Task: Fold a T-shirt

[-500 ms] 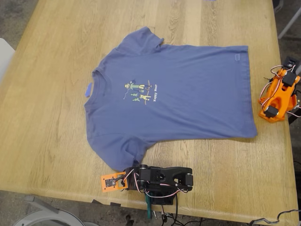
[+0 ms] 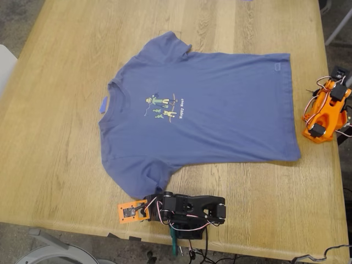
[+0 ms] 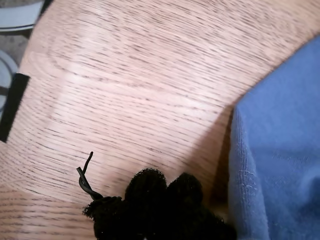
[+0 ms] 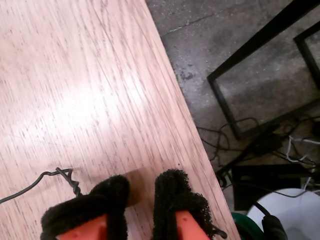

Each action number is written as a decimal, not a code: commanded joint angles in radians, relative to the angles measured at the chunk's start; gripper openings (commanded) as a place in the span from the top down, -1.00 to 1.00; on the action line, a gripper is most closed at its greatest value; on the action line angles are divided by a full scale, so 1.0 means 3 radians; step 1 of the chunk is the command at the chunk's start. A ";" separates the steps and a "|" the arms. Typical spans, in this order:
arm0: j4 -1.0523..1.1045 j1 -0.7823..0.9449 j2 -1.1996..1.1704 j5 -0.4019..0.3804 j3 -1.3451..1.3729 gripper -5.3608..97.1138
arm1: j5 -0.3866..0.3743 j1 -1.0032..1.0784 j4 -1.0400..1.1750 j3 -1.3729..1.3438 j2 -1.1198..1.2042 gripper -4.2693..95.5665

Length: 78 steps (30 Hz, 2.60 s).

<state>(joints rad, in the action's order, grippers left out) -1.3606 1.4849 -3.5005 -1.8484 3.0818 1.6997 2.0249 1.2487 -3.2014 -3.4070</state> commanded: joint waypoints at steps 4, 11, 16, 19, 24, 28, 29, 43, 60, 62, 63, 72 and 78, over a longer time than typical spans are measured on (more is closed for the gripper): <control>0.0470 -0.0092 -0.0363 0.0194 -0.0051 0.90 | -0.0261 0.0291 -0.0194 -0.0230 0.0000 0.91; 0.0562 -0.0097 -0.0363 0.0159 -0.0051 0.90 | -0.0312 0.0297 -0.0798 -0.0230 0.0000 0.91; 0.0552 -0.0082 -0.0363 0.0179 -0.0051 0.90 | -0.0302 0.0286 -0.1012 -0.0230 0.0000 0.91; 0.0552 -0.0082 -0.0363 0.0245 -0.0051 0.90 | -0.0332 0.0281 -0.1125 -0.0230 0.0000 0.91; 0.0614 -0.0138 -0.0363 0.0363 -0.0051 0.90 | -0.0378 0.0240 -0.1335 -0.0230 0.0000 0.80; 0.0701 -0.0261 -0.0363 0.0435 -0.0051 0.90 | -0.0445 0.0194 -0.1421 -0.0230 0.0000 0.84; 0.0721 -0.0281 -0.0363 0.0435 -0.0051 0.89 | -0.0450 0.0169 -0.1462 -0.0230 0.0000 0.83; 0.1621 -0.0701 -0.0368 0.0348 -0.0051 -0.04 | -0.0639 -0.0281 -0.1943 -0.0184 0.0000 0.19; 0.1386 -0.1733 -0.0215 0.0230 -0.0762 -0.53 | -0.0844 -0.1381 -0.1099 0.1053 0.0005 -0.05; 0.1278 -0.1739 0.0020 0.0240 -0.1028 -0.51 | -0.0798 -0.1636 -0.0793 0.1335 0.0015 -0.05; 0.1243 -0.1744 0.0199 0.0261 -0.1186 -0.50 | -0.0772 -0.1779 -0.0634 0.1473 0.0026 -0.05; 0.0864 -0.2056 0.2183 0.0297 -0.3211 -0.50 | -0.0608 -0.3094 0.0511 0.2823 0.0649 -0.03; 0.0486 -0.2403 0.2797 0.0230 -0.3891 -0.50 | -0.0537 -0.3866 0.1130 0.3789 0.1421 0.01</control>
<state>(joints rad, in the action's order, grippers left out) -1.1904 0.7977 -2.7136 -1.7641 2.0755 1.5294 0.9281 1.5386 -2.1905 -3.0542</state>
